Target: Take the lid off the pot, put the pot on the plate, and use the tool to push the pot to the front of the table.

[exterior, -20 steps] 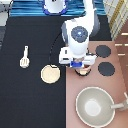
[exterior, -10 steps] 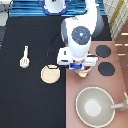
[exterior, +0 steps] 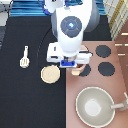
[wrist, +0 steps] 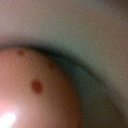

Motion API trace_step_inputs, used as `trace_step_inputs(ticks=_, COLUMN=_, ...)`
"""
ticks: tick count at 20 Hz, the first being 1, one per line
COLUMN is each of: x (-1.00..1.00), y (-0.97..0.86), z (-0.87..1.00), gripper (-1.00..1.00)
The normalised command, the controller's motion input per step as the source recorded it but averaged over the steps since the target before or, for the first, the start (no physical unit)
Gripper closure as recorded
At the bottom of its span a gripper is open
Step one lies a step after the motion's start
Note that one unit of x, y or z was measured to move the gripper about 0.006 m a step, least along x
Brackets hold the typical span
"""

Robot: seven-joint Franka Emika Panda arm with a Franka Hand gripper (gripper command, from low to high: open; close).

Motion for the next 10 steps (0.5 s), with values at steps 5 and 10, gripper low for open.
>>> trace_step_inputs(ticks=5, x=-0.28, y=-0.83, z=0.2, gripper=1.0)
trace_step_inputs(ticks=10, x=-0.35, y=-0.75, z=0.02, gripper=1.0)
